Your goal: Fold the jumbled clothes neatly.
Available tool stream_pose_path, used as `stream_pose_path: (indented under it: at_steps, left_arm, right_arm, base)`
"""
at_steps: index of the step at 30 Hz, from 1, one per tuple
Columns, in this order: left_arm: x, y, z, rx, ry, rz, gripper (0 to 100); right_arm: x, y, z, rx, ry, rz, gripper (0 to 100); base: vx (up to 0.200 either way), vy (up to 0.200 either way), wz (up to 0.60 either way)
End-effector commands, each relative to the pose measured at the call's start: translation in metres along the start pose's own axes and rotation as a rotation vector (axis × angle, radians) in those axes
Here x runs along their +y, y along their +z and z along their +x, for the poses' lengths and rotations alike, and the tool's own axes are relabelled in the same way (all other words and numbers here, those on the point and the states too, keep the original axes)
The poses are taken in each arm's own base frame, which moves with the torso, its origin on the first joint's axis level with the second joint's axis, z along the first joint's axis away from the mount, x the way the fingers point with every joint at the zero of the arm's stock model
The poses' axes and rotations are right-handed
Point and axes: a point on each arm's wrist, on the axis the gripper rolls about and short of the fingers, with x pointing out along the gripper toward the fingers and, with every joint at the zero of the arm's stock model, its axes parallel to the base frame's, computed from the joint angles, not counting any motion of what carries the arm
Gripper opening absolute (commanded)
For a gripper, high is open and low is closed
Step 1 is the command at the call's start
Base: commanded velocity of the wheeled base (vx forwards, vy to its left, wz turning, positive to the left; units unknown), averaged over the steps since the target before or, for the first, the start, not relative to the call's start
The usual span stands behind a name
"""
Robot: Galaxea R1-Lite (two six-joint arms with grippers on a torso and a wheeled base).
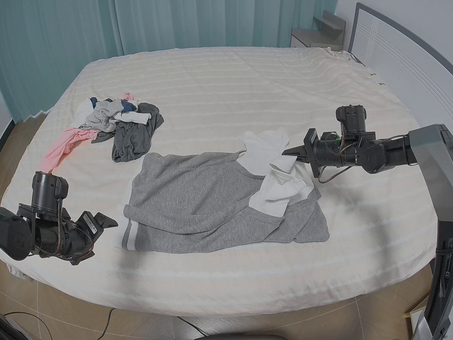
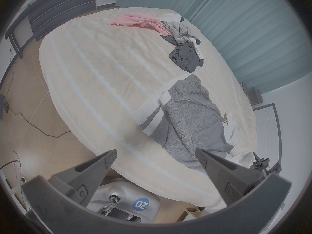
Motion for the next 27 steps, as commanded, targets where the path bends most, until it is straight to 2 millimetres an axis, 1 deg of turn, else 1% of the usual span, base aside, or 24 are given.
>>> stream_pose_path:
  at_steps: [1,10,14,17,19,21,23,25,26,27]
  left_arm:
    - [-0.001,-0.001,0.002,0.004,0.002,0.002,100]
    - [0.000,-0.002,0.008,0.018,0.019,0.013,100]
    - [-0.006,-0.005,0.009,0.029,0.005,0.031,100]
    - [-0.011,-0.013,0.015,0.064,0.004,0.065,100]
    - [-0.015,-0.017,0.019,0.082,0.002,0.089,100]
    - [-0.017,-0.021,0.023,0.097,0.006,0.101,100]
    - [-0.019,-0.026,0.025,0.114,0.008,0.116,100]
    - [-0.020,-0.028,0.025,0.116,0.009,0.124,100]
    - [-0.020,-0.030,0.025,0.117,0.012,0.127,100]
    - [-0.020,-0.030,0.026,0.117,0.013,0.129,100]
  right_arm:
    - [-0.013,0.009,0.015,-0.035,-0.038,0.014,100]
    - [-0.010,0.019,0.017,-0.159,-0.074,-0.010,100]
    - [-0.009,0.022,0.012,-0.189,-0.092,0.000,100]
    - [-0.008,0.025,-0.001,-0.230,-0.116,0.003,100]
    - [-0.011,0.023,-0.005,-0.226,-0.131,0.012,100]
    - [-0.013,0.021,-0.007,-0.217,-0.145,0.022,100]
    - [-0.013,0.019,-0.004,-0.216,-0.142,0.021,100]
    - [-0.010,0.020,-0.003,-0.226,-0.121,0.012,100]
    - [-0.002,0.022,-0.003,-0.238,-0.087,0.005,100]
    - [0.001,0.023,-0.003,-0.244,-0.073,0.007,100]
  base:
    - [0.000,0.000,0.00]
    - [0.000,0.000,0.00]
    - [0.000,0.000,0.00]
    - [0.000,0.000,0.00]
    - [0.000,0.000,0.00]
    - [0.000,0.000,0.00]
    - [0.000,0.000,0.00]
    - [0.000,0.000,0.00]
    - [0.000,0.000,0.00]
    - [0.000,0.000,0.00]
